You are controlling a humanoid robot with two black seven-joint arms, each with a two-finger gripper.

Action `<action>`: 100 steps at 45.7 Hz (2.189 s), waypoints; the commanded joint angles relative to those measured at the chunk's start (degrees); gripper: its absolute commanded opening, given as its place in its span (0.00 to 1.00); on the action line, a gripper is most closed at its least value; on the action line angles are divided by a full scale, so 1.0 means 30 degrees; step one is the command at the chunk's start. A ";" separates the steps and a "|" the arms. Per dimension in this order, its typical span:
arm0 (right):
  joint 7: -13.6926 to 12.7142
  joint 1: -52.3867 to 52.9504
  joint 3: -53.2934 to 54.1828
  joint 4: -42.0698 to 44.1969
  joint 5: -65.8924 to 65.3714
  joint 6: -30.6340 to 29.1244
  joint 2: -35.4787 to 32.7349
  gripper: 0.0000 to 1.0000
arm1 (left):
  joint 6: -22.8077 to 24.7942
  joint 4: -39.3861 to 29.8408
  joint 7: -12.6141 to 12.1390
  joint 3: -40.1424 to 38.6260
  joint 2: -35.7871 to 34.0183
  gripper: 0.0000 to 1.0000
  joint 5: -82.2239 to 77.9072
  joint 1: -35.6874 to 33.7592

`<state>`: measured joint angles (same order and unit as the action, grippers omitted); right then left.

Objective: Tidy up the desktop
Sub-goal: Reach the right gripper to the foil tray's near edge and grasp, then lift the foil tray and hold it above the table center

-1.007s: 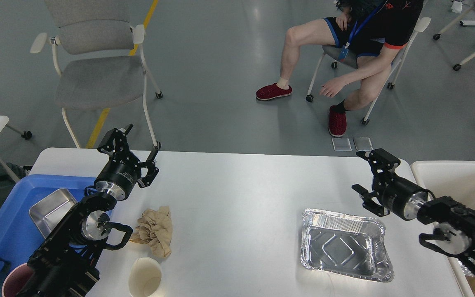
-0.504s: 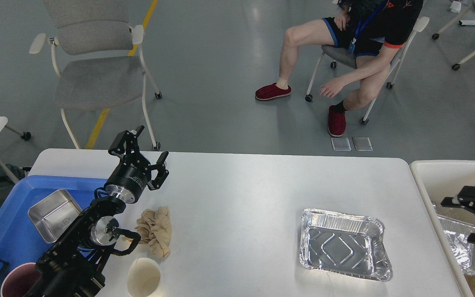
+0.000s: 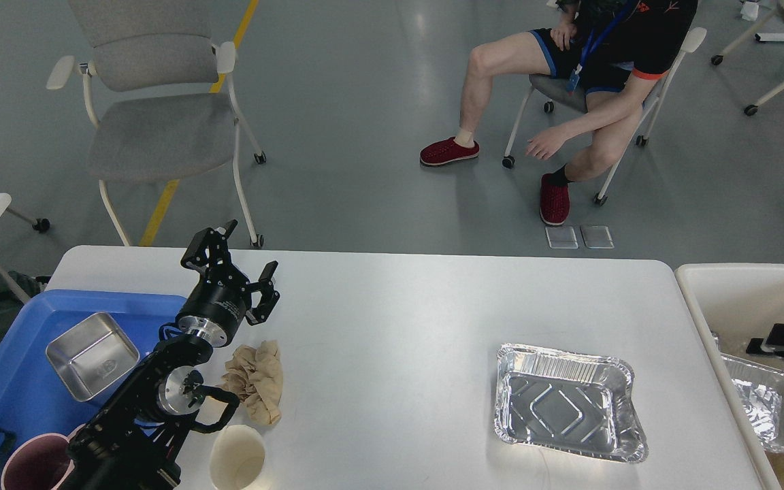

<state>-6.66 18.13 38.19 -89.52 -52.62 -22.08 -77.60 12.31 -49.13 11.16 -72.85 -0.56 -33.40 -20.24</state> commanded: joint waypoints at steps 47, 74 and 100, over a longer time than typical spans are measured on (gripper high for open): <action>0.0024 0.0342 -0.0775 1.0149 -0.6513 -0.0316 1.3707 0.53 | -0.0091 0.0029 0.0439 0.0259 -0.0192 0.97 -0.0029 0.0710; -0.0181 0.3211 -0.2008 0.7811 -0.6192 -0.2073 1.2392 0.00 | -0.0267 0.0029 0.0468 0.0230 -0.0369 0.97 -0.0028 0.0769; -0.2143 1.2877 -0.5724 0.6256 -0.2236 -0.4155 1.1743 0.00 | -0.0355 0.0029 0.0468 0.0230 -0.0398 0.97 -0.0087 0.0886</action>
<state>-12.70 50.18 26.97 -69.56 -59.09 -35.07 -44.52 11.25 -49.04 12.57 -72.25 -1.76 -33.65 -17.58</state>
